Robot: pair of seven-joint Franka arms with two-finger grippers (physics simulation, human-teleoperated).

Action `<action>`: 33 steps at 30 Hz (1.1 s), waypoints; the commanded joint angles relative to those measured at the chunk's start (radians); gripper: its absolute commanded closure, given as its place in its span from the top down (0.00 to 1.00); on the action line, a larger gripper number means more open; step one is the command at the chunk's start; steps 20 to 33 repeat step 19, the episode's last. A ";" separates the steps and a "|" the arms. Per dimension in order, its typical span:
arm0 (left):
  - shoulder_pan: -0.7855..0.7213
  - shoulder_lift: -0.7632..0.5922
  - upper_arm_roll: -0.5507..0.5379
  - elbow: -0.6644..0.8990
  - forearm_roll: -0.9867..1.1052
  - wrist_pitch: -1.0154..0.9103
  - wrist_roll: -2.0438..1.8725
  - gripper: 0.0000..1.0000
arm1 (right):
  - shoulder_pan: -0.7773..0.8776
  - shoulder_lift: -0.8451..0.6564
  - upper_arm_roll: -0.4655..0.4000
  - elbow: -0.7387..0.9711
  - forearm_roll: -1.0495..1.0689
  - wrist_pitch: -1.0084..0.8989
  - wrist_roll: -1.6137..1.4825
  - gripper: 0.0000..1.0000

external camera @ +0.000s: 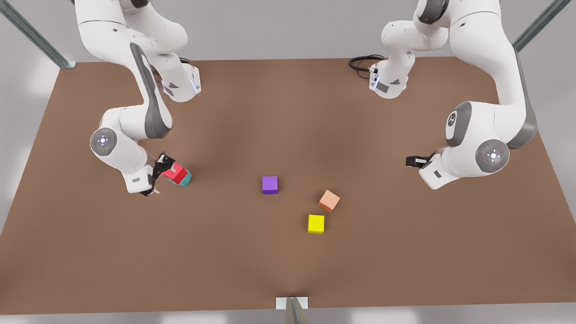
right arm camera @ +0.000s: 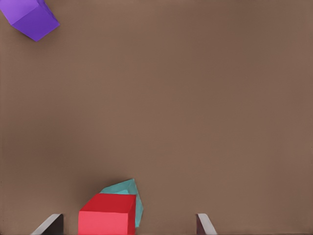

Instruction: Pick up red wooden cube and pass to hand red wooden cube and place in blue wooden cube

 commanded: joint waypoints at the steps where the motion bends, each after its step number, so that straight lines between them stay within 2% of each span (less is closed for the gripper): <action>1: 0.000 -0.002 0.000 0.000 0.001 -0.001 -0.007 1.00 | -0.007 0.058 -0.005 0.117 0.027 -0.273 0.563 1.00; 3: 0.000 0.000 0.000 0.000 0.001 -0.001 -0.005 1.00 | -0.005 0.084 -0.005 0.255 -0.004 -0.389 0.916 1.00; 4: 0.000 0.000 0.000 0.000 0.001 -0.001 -0.005 1.00 | -0.004 0.113 -0.006 0.393 -0.060 -0.516 1.021 1.00; 5: 0.000 0.000 0.000 0.000 0.001 -0.001 -0.005 1.00 | -0.002 0.139 -0.005 0.546 -0.138 -0.668 1.022 1.00; 7: 0.000 0.000 0.000 0.000 0.001 -0.003 -0.005 1.00 | -0.005 0.139 -0.020 0.726 -0.163 -0.900 1.022 1.00; 9: 0.000 0.000 0.000 0.000 0.002 -0.001 -0.005 1.00 | -0.010 0.119 -0.019 0.763 -0.162 -0.983 1.082 1.00; 11: 0.000 0.000 0.000 0.000 0.003 -0.003 -0.004 1.00 | -0.045 0.056 0.003 0.724 -0.145 -0.948 1.114 1.00; 13: 0.000 -0.002 0.000 0.000 0.003 -0.003 -0.004 1.00 | -0.068 -0.011 0.008 0.576 -0.122 -0.770 1.113 1.00; 14: 0.000 -0.002 0.000 0.000 0.003 -0.003 -0.004 1.00 | -0.068 -0.024 0.008 0.550 -0.117 -0.748 1.114 1.00; 33: 0.000 -0.002 -0.002 0.000 0.004 -0.003 -0.004 1.00 | -0.068 -0.010 0.006 0.558 -0.114 -0.747 1.113 1.00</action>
